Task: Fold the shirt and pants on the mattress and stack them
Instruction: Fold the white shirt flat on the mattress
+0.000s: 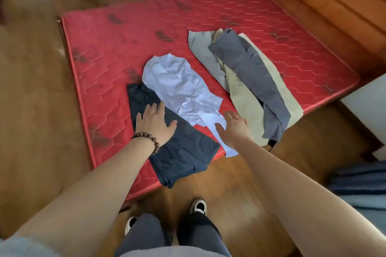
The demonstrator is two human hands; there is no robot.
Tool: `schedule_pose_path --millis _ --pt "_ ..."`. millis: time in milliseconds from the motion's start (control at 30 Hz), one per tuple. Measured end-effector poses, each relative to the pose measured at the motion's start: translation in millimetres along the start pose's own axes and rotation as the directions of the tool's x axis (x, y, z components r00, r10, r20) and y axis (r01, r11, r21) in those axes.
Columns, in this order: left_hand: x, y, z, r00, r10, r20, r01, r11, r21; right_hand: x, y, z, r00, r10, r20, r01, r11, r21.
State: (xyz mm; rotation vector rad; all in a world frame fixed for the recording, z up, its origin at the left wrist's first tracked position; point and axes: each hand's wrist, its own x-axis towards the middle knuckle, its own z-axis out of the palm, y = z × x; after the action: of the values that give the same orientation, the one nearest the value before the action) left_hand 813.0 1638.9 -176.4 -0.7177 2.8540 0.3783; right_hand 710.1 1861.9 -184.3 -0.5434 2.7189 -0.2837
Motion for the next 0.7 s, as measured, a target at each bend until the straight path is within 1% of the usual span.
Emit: schedule_pose_path --millis 133,333,500,700 --pt "-15.0 -8.9 0.0 0.993 -0.116 -0.014 0.116 0.993 -0.003 15.9 -4.8 3.6 0.995 -0.094 0.042 0.095 0.995 -0.015" --pt "-26.6 -22.4 2.9 0.971 -0.238 -0.012 0.238 0.971 -0.016 36.9 -20.5 11.3 0.977 -0.189 0.103 0.193 0.981 -0.031" --pt "-19.2 -27.2 7.9 0.958 -0.288 -0.007 0.287 0.957 -0.029 57.9 -30.2 14.9 0.961 -0.246 0.129 0.253 0.967 -0.04" --pt "7.2 -34.3 15.4 0.95 -0.312 0.003 0.312 0.949 -0.042 91.2 -41.6 20.3 0.951 -0.269 0.153 0.28 0.959 -0.054"
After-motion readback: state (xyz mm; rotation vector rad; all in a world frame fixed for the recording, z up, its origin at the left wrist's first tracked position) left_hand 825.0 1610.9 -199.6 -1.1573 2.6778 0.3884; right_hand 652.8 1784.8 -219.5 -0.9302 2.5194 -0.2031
